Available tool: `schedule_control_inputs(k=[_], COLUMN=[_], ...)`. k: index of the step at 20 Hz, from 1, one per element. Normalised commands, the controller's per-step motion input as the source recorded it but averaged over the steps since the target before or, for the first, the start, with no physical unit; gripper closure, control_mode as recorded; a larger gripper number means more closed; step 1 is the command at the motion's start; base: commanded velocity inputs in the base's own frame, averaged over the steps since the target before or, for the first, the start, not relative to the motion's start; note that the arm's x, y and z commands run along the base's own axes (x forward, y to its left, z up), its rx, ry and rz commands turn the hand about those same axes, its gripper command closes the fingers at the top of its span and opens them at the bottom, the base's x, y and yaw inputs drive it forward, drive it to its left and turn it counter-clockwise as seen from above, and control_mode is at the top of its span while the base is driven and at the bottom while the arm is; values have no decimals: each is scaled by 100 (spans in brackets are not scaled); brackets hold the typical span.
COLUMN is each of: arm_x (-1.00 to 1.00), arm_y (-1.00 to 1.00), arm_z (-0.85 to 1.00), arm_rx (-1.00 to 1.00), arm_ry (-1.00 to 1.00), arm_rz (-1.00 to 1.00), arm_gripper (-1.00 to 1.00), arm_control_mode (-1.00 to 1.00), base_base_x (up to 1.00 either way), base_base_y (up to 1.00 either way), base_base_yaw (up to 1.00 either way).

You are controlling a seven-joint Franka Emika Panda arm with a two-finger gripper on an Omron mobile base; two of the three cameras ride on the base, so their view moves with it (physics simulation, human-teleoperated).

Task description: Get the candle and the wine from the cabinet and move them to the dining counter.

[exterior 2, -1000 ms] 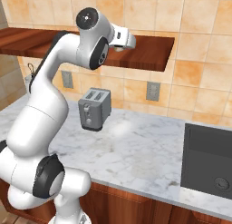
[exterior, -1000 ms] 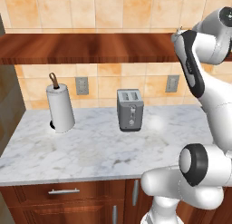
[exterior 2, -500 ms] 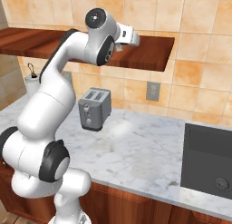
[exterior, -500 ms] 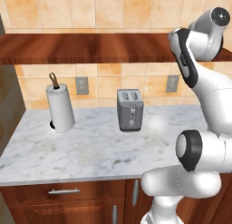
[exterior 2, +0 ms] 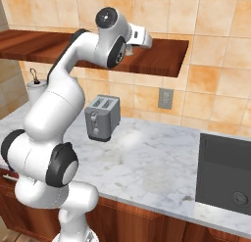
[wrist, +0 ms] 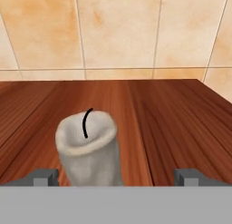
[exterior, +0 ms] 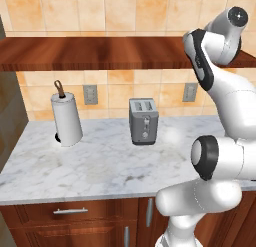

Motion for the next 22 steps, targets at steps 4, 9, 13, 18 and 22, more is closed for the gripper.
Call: schedule_control_inputs(k=[4, 9, 13, 18, 22], arm_x=[16, 18, 6, -4, -20], arm_y=[0, 0, 1, 1, -10], arm_z=[-9, -12, -2, 0, 0], arm_rx=[0, 0, 0, 3, 7], arm_ry=[0, 0, 0, 0, 1], arm_rz=[0, 0, 0, 0, 3], arm_gripper=[-100, -100, 100, 100, 100], arm_control_mode=[-100, -100, -100, -100, -100], base_base_x=[0, 0, 0, 0, 0], base_base_y=[0, 0, 0, 0, 0], base_base_yaw=[0, 0, 0, 0, 0])
